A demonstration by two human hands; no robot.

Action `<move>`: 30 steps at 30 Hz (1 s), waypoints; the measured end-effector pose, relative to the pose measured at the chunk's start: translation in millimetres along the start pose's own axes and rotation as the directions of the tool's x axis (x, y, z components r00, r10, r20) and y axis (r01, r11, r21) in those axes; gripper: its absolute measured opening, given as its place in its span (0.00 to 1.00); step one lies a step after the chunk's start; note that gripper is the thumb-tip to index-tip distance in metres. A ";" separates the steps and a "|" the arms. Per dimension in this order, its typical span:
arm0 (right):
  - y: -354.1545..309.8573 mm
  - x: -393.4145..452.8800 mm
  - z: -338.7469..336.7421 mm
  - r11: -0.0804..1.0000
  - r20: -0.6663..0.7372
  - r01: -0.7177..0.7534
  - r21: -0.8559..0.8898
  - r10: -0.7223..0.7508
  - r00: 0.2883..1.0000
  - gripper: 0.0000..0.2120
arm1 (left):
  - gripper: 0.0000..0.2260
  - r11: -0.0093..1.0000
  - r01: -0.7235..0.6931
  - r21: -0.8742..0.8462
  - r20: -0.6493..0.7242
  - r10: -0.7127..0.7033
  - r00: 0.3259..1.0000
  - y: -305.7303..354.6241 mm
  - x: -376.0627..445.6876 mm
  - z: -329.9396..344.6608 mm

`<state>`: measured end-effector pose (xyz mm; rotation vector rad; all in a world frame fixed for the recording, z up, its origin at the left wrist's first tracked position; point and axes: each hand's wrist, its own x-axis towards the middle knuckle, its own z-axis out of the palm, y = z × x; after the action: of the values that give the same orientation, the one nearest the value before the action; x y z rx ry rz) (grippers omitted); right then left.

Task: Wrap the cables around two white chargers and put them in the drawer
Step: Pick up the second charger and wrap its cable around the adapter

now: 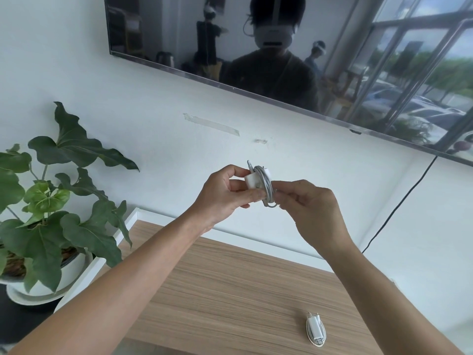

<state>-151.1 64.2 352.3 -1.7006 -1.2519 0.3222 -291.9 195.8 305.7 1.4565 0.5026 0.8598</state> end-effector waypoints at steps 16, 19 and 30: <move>14.7 -11.5 -9.8 0.992 0.001 0.115 0.041 -0.115 0.993 0.11 | 0.17 0.999 0.041 -0.010 0.123 -0.040 0.992 -13.2 -4.3 -1.7; 25.0 -10.0 -19.6 0.976 0.091 0.195 -0.098 -0.187 0.978 0.17 | 0.18 0.999 0.045 0.013 0.178 -0.047 0.983 -15.6 -5.6 2.2; 41.8 -11.6 -31.7 0.867 0.250 0.413 -0.280 -0.349 0.903 0.27 | 0.16 0.999 0.025 0.035 0.351 -0.035 0.936 -21.2 -7.7 10.4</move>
<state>-110.0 37.0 330.9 -1.6675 -1.8352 0.0352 -284.6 185.2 284.4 1.5844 0.2673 0.5502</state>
